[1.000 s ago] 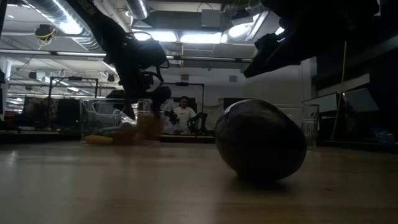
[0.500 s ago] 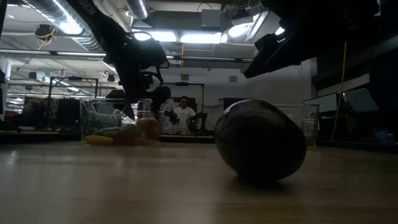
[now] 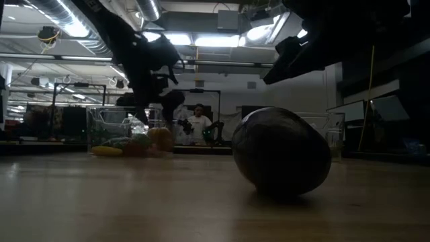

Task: Sort produce into baskets
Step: Put the violet plum into the left transparent bin

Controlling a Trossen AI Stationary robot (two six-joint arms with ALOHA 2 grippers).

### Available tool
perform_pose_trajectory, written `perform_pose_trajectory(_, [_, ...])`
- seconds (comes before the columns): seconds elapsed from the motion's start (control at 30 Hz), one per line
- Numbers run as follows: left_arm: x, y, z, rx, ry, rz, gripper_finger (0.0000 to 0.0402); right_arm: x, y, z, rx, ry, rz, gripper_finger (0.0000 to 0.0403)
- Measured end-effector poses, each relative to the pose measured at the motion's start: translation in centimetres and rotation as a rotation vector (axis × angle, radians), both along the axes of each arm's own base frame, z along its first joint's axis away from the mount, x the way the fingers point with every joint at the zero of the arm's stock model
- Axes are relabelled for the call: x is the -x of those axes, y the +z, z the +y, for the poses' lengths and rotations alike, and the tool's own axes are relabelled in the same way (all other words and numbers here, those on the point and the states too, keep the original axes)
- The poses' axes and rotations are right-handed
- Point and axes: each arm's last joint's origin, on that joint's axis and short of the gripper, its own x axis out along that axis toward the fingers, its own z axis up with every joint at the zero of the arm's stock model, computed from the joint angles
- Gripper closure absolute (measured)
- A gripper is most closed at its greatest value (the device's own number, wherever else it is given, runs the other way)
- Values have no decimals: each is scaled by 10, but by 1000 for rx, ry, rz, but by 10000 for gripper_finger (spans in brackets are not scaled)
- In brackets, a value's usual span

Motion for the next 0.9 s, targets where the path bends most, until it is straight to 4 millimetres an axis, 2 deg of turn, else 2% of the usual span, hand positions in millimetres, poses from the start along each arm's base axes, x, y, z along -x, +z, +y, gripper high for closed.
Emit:
perform_pose_trajectory(0.17, [1, 23, -10, -47, -54, -46, 23, 0, 0, 0, 0, 0, 1, 111])
perform_pose_trajectory(0.37, [3, 54, -33, -113, -151, -117, 23, 0, 0, 0, -2, 2, 0, 111])
perform_pose_trajectory(0.63, [3, 83, -76, -152, -292, -233, 23, 0, 0, 1, -17, 23, 5, 111])
perform_pose_trajectory(0.9, [2, 98, -122, -150, -458, -313, 23, 0, 0, 1, -18, 23, 5, 111])
